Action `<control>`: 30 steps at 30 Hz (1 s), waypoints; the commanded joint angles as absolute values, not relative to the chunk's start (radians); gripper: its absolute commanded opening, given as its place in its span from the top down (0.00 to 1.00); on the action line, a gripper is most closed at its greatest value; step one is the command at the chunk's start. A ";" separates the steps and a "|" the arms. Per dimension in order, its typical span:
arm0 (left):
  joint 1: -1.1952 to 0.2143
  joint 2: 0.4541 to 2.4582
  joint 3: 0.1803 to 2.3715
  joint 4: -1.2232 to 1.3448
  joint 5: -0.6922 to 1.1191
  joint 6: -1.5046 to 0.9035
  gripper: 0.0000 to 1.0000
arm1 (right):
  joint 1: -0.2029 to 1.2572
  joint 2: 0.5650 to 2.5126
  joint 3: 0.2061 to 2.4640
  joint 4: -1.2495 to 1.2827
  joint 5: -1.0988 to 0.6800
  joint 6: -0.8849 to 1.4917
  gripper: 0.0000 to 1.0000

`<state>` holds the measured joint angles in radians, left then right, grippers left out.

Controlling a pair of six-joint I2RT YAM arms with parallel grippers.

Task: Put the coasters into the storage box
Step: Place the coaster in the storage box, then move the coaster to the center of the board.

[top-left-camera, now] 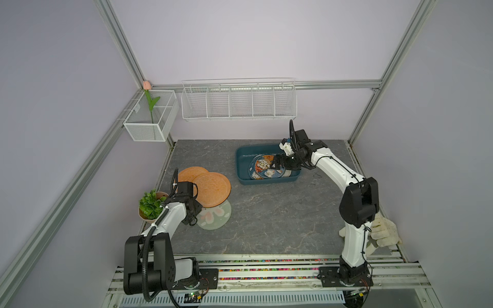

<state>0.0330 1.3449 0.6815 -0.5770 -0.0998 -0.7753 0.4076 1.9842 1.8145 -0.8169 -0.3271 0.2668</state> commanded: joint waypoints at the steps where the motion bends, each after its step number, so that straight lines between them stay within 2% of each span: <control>1: 0.044 1.383 0.712 -0.540 -0.137 -0.758 0.69 | 0.420 1.930 1.773 -0.802 -0.378 0.276 0.03; 10: 0.054 1.454 0.754 -0.503 -0.169 -0.742 0.70 | 0.421 1.860 1.745 -0.818 -0.385 0.268 0.03; 24: 0.054 1.561 0.780 -0.520 -0.110 -0.728 0.70 | 0.420 1.855 1.758 -0.820 -0.395 0.259 0.03; 30: -0.007 1.555 0.769 -0.565 -0.041 -0.728 0.70 | 0.420 1.854 1.758 -0.819 -0.403 0.260 0.03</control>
<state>0.0280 1.5368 0.7761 -0.4984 -0.1085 -0.7380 0.4206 1.8839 1.7576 -0.8139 -0.3759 0.2691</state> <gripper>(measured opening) 0.300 0.971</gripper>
